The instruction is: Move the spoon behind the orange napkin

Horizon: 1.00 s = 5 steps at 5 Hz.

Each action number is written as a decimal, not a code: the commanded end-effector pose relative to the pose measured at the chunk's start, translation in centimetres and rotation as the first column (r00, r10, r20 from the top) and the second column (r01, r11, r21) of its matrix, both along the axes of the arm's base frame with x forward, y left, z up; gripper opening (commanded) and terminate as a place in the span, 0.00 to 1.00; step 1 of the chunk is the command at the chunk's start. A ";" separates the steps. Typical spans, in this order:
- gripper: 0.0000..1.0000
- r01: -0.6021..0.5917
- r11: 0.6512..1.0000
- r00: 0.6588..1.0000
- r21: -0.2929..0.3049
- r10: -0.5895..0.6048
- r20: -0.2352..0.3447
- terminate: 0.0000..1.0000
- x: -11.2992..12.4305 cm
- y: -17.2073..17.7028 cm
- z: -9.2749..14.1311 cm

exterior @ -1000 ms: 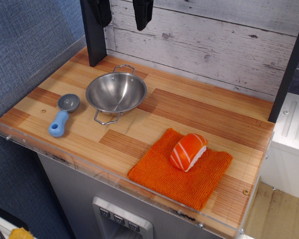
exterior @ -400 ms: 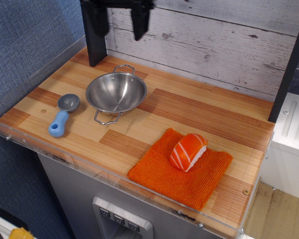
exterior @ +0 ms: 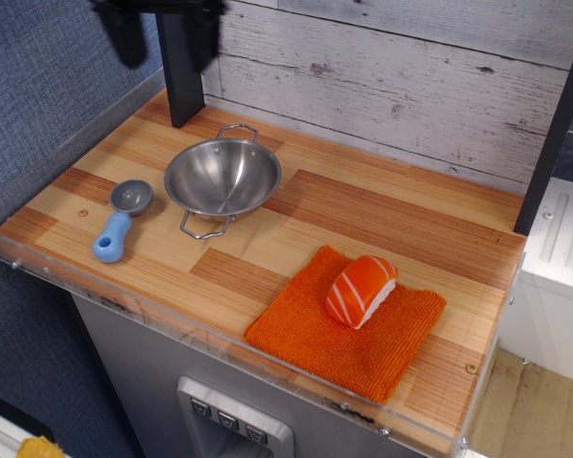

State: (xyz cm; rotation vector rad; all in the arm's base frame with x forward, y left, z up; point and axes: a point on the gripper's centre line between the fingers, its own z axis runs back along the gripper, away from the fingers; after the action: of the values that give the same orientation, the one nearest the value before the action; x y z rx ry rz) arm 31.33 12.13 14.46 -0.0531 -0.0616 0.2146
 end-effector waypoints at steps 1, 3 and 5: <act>1.00 0.027 0.999 1.000 0.030 -0.028 0.008 0.00 -3.7 0.5 -1.1; 1.00 0.062 0.997 0.998 0.040 -0.061 -0.028 0.00 -5.6 -0.5 -4.6; 1.00 0.036 0.997 0.998 0.064 -0.039 0.052 0.00 -6.3 0.0 -6.3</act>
State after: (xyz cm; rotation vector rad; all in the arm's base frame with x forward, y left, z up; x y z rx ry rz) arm 24.96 11.75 6.91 -0.0149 -0.0795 0.1634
